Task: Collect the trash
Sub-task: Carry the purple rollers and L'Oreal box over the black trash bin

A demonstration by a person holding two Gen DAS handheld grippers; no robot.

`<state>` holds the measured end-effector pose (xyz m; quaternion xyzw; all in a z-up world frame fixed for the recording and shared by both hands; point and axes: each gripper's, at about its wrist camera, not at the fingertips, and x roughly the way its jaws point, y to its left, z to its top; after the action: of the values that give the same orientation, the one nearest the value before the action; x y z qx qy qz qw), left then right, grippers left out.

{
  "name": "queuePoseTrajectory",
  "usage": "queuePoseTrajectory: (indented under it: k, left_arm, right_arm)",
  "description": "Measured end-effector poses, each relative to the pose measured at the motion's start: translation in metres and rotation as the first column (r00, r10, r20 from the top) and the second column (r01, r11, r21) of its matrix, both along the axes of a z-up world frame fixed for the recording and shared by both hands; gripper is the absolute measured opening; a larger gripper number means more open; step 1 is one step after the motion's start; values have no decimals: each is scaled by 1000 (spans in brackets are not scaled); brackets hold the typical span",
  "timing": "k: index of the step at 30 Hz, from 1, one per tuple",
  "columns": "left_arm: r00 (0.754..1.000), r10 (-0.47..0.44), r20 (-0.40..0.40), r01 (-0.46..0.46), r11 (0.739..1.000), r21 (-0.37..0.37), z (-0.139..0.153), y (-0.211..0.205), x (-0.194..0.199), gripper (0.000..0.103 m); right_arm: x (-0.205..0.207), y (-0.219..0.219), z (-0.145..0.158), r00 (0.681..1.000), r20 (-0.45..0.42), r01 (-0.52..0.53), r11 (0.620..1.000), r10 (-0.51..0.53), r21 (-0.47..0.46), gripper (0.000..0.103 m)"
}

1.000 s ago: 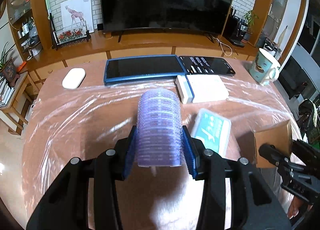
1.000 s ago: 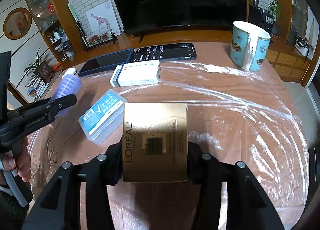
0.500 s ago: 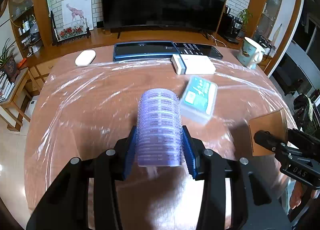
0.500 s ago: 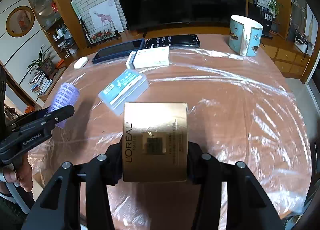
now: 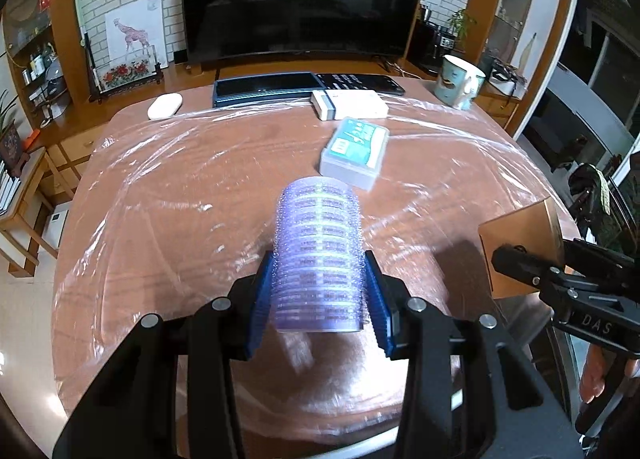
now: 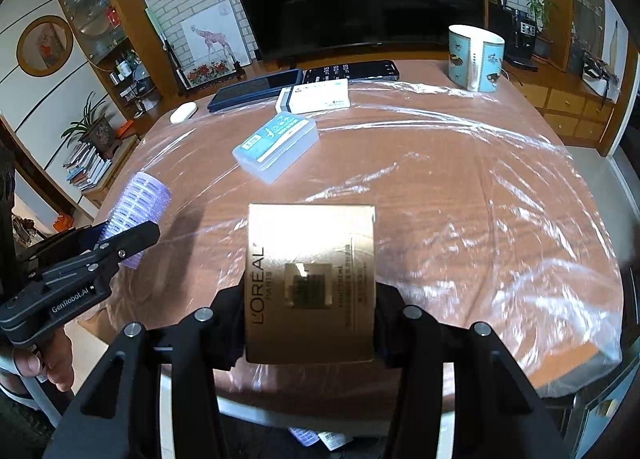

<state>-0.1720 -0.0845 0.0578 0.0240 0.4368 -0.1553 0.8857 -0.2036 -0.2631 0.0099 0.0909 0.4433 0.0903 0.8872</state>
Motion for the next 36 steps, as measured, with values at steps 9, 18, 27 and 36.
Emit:
queuePoseTrajectory:
  k: [9,18,27,36]
  left_arm:
    - [1000,-19,-2,19,1000,0,0,-8,-38,44]
    - [1000,-3,-31,3,1000,4,-8,-27,-75,44]
    - [1000,-5,-31,6,1000,8,-10,-48,-115,44]
    - [998,-32,-47,34,999,30,-17,-62,-143,44]
  right_arm:
    - [-30,-2,-1,999,-3,-47,999,47,2,47]
    - [-60,-18,-5,993,-12,-121,993,121,-1,47]
    - [-95,-28,-4,984,3,-177,984,177,8,47]
    - [-120,-32,-12,976,-20,-216,976,216,15,47]
